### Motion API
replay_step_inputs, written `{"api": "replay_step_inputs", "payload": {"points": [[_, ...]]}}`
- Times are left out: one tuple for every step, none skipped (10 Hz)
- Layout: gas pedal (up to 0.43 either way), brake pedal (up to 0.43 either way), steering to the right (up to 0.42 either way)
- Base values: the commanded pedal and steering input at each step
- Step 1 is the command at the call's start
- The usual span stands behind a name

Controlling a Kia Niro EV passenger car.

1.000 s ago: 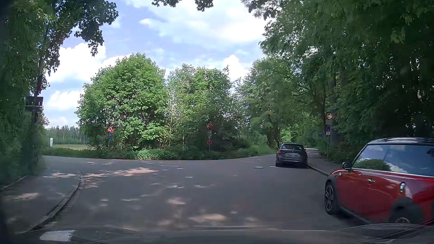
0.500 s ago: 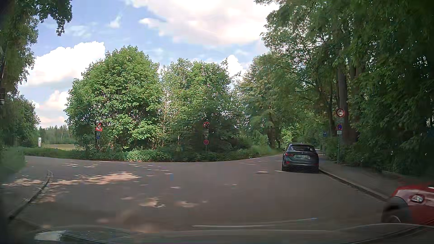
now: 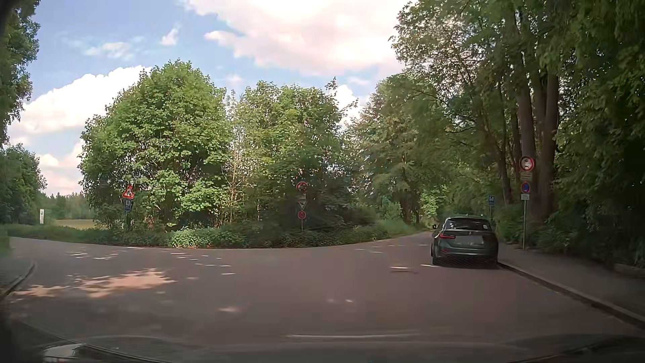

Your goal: Follow the waypoints while adhering to traffic rules and regulations

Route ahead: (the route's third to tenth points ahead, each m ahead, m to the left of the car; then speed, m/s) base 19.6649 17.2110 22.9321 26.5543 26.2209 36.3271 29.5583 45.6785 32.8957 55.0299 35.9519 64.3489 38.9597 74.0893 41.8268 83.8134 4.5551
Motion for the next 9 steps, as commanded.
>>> {"api": "replay_step_inputs", "payload": {"points": [[0.02,0.018,-0.059],[0.02,0.018,-0.08],[0.02,0.024,-0.088],[0.02,0.018,-0.086],[0.02,0.018,-0.084],[0.02,0.024,-0.093],[0.02,0.018,-0.104],[0.02,0.018,-0.114],[0.02,0.018,-0.111]]}}
